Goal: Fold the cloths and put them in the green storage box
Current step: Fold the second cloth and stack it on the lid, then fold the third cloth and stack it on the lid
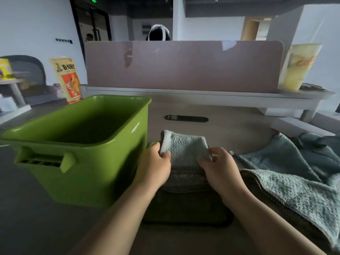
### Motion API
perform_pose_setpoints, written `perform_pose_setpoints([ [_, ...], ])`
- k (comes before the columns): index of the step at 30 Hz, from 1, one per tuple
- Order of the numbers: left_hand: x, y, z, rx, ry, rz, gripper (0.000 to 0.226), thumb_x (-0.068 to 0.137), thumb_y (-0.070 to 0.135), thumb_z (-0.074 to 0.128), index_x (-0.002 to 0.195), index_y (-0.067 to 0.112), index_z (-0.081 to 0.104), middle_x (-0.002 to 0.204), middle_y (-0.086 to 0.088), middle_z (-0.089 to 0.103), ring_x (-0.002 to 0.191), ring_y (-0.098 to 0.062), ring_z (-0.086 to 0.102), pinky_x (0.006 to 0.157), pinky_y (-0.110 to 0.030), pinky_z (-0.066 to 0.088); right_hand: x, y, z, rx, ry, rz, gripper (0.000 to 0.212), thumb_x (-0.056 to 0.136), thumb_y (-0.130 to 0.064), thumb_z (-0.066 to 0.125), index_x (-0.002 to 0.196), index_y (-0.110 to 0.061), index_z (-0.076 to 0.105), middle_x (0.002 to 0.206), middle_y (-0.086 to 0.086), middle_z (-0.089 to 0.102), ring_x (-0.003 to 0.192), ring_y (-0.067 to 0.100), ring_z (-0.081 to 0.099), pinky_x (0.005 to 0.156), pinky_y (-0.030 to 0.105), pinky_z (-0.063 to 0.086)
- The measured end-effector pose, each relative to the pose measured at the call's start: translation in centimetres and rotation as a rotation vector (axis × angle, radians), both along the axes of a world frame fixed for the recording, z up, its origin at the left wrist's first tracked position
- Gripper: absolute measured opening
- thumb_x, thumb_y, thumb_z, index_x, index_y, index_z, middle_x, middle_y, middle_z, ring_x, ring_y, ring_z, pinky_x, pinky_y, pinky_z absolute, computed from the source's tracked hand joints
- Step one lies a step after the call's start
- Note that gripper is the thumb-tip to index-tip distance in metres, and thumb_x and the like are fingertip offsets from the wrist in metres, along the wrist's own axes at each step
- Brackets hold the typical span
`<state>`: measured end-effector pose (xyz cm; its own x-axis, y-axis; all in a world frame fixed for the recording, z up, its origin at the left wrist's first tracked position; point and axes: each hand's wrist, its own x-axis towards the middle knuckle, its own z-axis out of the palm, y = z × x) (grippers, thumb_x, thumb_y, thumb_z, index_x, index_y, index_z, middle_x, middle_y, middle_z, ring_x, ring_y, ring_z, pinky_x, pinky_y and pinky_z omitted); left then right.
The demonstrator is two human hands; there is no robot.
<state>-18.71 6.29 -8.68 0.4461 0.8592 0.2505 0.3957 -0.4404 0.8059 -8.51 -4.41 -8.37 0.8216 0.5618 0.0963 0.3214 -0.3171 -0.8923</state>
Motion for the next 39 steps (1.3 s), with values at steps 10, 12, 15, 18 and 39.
perform_pose_setpoints([
  [10,-0.8,-0.4,0.3,-0.009,0.190,-0.002,0.013,0.086,0.017,0.059,0.097,0.013,0.064,0.087,-0.003,0.068,0.075,-0.018,0.063,0.051,-0.021,0.038,-0.3,-0.6,-0.1,-0.235,-0.159,0.046,0.038,0.086,-0.023,0.060,0.123,-0.016,0.054,0.116,0.003,0.062,0.090,0.014,0.046,0.062,0.024,0.031],
  [12,-0.9,-0.7,0.4,-0.025,0.220,0.001,0.025,0.086,0.018,0.061,0.111,0.015,0.063,0.103,-0.005,0.069,0.095,-0.023,0.065,0.067,-0.025,0.048,-0.3,-0.6,-0.2,-0.253,-0.156,0.056,0.042,0.086,-0.024,0.060,0.127,-0.015,0.052,0.122,0.005,0.060,0.101,0.019,0.052,0.065,0.022,0.032],
  [15,-0.9,-1.1,0.9,0.110,0.174,0.043,0.052,0.093,0.019,0.057,0.143,0.017,0.042,0.138,-0.006,0.052,0.126,-0.021,0.050,0.099,-0.026,0.039,-0.5,-0.6,0.1,-0.242,-0.221,0.038,0.048,0.089,-0.031,0.059,0.131,-0.014,0.044,0.130,0.011,0.048,0.111,0.024,0.045,0.083,0.025,0.032],
  [18,-0.4,-0.6,1.0,0.372,0.109,-0.022,0.047,0.098,0.014,0.047,0.144,0.016,0.039,0.148,-0.004,0.041,0.136,-0.019,0.036,0.108,-0.024,0.026,-0.1,0.1,1.0,-0.213,-0.518,0.028,0.053,0.095,-0.038,0.048,0.143,-0.020,0.035,0.142,0.009,0.036,0.130,0.028,0.031,0.105,0.035,0.028],
  [39,1.6,0.6,-1.4,0.251,0.944,-0.254,0.058,0.102,0.024,0.024,0.153,0.015,-0.003,0.163,-0.004,-0.007,0.148,-0.028,-0.008,0.117,-0.052,0.001,1.2,2.6,-1.7,-0.656,-0.620,0.369,0.056,0.100,-0.039,0.024,0.153,-0.023,0.012,0.163,-0.001,0.007,0.150,0.022,-0.006,0.116,0.052,-0.009],
])
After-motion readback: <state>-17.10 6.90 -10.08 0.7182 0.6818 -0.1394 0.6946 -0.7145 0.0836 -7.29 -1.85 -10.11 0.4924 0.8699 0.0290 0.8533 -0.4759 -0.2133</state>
